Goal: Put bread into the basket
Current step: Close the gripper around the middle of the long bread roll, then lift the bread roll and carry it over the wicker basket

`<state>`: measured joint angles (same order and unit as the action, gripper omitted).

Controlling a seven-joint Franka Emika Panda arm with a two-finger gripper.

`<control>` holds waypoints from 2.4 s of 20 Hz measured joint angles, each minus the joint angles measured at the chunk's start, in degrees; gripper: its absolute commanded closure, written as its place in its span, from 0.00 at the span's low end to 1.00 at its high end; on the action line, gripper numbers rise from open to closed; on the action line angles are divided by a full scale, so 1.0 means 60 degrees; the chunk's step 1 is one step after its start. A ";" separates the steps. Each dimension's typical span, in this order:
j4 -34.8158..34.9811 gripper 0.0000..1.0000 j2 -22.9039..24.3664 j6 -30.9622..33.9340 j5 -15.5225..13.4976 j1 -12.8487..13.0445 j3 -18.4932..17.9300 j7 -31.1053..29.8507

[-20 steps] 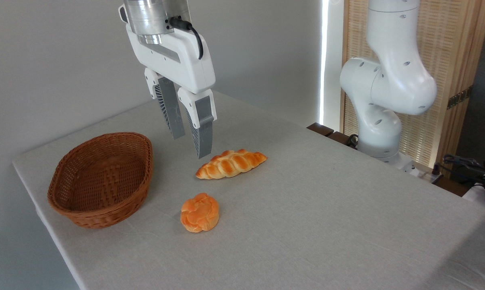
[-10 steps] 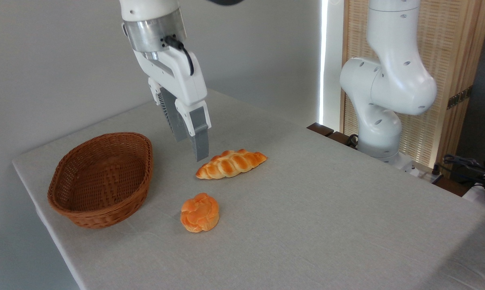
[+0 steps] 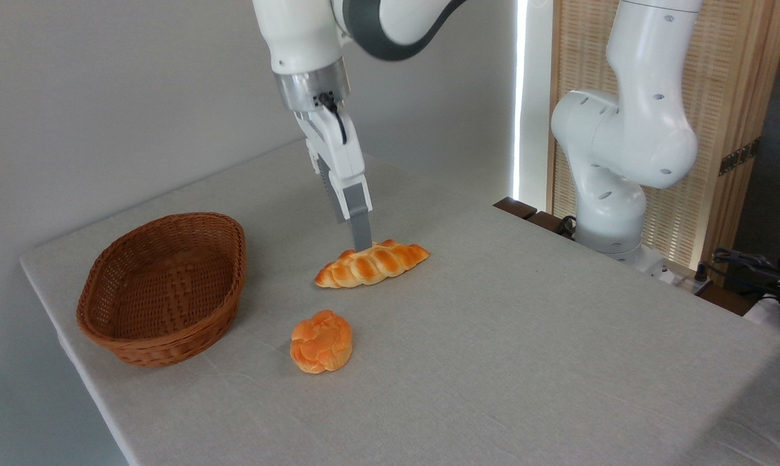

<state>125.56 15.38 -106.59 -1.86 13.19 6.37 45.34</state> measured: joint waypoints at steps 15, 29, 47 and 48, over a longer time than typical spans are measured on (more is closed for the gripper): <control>0.1368 0.35 -0.0650 -0.1540 0.0000 0.0792 -0.0008 0.0599; 0.1363 0.59 -0.0835 -0.1636 -0.0013 0.0963 -0.0024 0.0599; 0.1184 0.69 -0.0832 -0.1420 -0.0024 0.0929 -0.0182 0.0599; 0.1148 0.69 -0.0832 -0.1338 -0.0024 0.0927 -0.0188 0.0599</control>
<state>132.45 10.39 -114.62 -2.01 18.76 5.24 48.93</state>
